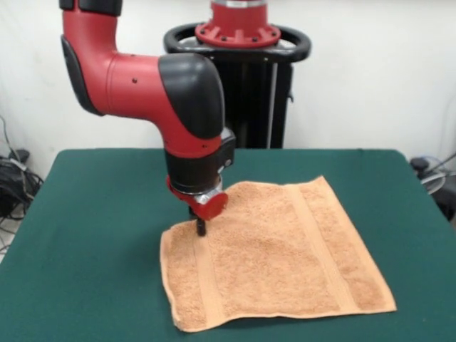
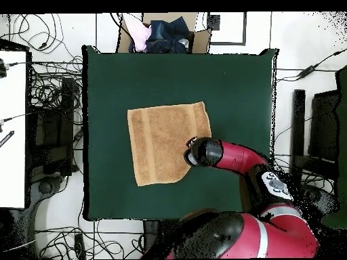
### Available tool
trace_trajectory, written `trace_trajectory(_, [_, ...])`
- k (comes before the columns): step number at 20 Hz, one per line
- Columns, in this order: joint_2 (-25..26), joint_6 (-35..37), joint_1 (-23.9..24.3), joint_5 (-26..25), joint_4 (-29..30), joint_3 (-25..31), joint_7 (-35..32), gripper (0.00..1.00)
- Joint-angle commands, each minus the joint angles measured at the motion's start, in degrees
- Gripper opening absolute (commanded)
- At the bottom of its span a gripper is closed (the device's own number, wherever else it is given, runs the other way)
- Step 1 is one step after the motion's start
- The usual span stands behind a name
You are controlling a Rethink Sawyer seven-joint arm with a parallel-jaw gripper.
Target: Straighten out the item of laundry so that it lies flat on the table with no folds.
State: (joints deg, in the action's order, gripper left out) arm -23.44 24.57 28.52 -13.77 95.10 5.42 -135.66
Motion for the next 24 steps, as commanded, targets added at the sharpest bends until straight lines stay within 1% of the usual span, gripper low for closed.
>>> trace_trajectory(1, [3.0, 3.6, 0.6, -7.0, 3.0, 0.7, 7.4, 0.0])
trace_trajectory(5, [4.5, 2.1, 0.2, -6.8, 2.1, 1.1, 5.1, 0.0])
trace_trajectory(6, [4.6, 1.9, -0.2, -6.6, 2.2, 1.0, 4.4, 1.0])
trace_trajectory(11, [4.6, 1.2, -1.7, -5.5, 2.7, 0.8, 1.7, 1.0])
trace_trajectory(18, [4.9, 2.0, -4.2, -4.1, 1.4, 0.5, -0.5, 1.0])
trace_trajectory(21, [5.7, 0.3, -3.5, -3.6, 2.1, 1.5, -0.7, 1.0])
trace_trajectory(23, [5.7, 0.1, -3.9, -3.8, 2.5, 1.5, -0.9, 1.0])
trace_trajectory(24, [5.6, -0.5, -4.1, -3.8, 3.1, 1.3, -1.3, 0.0])
